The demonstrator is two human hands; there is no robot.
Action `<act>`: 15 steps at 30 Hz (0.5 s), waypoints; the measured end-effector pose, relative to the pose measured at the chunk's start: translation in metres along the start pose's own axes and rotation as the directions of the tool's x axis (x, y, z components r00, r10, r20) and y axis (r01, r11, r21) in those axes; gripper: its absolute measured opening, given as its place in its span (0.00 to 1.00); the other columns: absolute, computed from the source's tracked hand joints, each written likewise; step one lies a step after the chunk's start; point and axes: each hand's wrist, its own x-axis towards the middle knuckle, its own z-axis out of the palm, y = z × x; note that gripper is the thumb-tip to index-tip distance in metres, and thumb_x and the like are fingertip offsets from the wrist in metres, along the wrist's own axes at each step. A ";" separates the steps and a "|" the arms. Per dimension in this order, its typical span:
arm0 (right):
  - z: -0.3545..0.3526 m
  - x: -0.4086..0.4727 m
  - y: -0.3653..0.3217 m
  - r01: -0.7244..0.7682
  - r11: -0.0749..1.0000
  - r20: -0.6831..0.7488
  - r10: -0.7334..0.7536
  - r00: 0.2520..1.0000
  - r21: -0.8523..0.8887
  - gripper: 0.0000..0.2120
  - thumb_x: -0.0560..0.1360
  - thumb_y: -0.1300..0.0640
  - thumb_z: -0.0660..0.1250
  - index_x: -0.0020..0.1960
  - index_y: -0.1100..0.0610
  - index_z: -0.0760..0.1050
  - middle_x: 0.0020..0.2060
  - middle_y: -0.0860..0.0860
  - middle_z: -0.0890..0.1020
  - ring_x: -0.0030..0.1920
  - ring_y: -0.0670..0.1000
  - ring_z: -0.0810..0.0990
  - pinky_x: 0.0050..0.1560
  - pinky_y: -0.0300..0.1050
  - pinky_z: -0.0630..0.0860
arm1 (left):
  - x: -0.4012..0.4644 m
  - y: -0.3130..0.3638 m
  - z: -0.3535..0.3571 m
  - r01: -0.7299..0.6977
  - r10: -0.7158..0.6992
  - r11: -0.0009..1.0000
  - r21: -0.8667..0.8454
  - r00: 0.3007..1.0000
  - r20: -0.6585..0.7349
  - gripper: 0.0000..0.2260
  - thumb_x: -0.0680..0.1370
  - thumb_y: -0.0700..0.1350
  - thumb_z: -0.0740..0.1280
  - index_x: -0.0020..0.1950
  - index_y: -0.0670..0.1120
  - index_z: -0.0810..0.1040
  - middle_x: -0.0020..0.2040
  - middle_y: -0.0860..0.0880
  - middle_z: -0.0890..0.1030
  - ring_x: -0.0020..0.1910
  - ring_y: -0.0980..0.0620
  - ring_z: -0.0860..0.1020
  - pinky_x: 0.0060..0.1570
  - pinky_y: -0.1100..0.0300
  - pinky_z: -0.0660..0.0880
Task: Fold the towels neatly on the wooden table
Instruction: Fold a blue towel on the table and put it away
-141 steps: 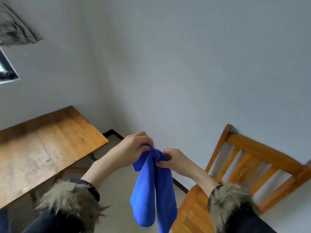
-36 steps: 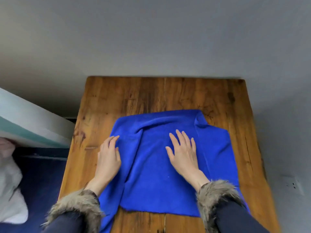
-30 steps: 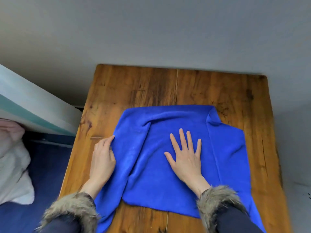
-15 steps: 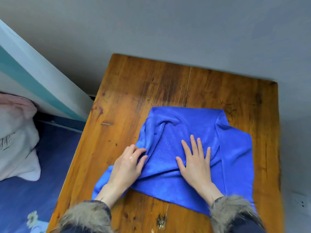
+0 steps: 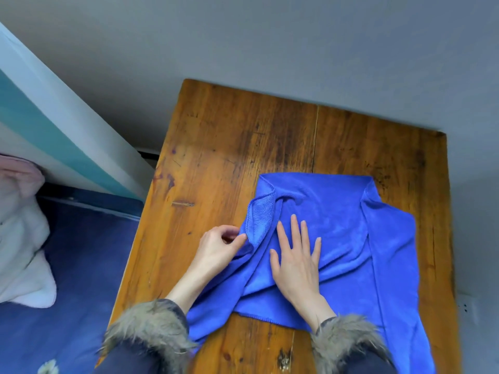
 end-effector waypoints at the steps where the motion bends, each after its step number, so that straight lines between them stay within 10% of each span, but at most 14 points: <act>1: -0.001 0.000 -0.003 -0.026 1.000 0.017 0.026 0.999 -0.004 0.28 0.71 0.46 0.53 0.69 0.51 0.67 0.72 0.54 0.66 0.71 0.54 0.59 0.66 0.66 0.62 | 0.000 0.001 -0.002 0.006 -0.006 0.999 -0.040 1.000 -0.008 0.08 0.76 0.45 0.66 0.52 0.44 0.81 0.49 0.48 0.81 0.47 0.51 0.77 0.47 0.66 0.66; 8: 0.010 -0.005 -0.010 -0.068 0.997 0.091 0.070 0.993 -0.034 0.30 0.73 0.44 0.52 0.73 0.53 0.58 0.74 0.54 0.61 0.73 0.56 0.54 0.67 0.65 0.49 | -0.015 -0.001 0.001 -0.050 0.047 0.994 -0.093 0.998 -0.038 0.11 0.71 0.55 0.71 0.46 0.49 0.80 0.46 0.55 0.77 0.43 0.59 0.74 0.49 0.67 0.68; 15: 0.008 -0.005 -0.006 -0.065 0.997 0.143 0.071 0.987 -0.047 0.32 0.74 0.40 0.49 0.74 0.53 0.56 0.75 0.53 0.57 0.74 0.55 0.51 0.68 0.68 0.52 | 0.002 -0.001 -0.008 0.001 -0.011 0.995 -0.098 0.995 -0.099 0.03 0.74 0.40 0.67 0.46 0.42 0.79 0.42 0.47 0.79 0.39 0.52 0.73 0.46 0.60 0.69</act>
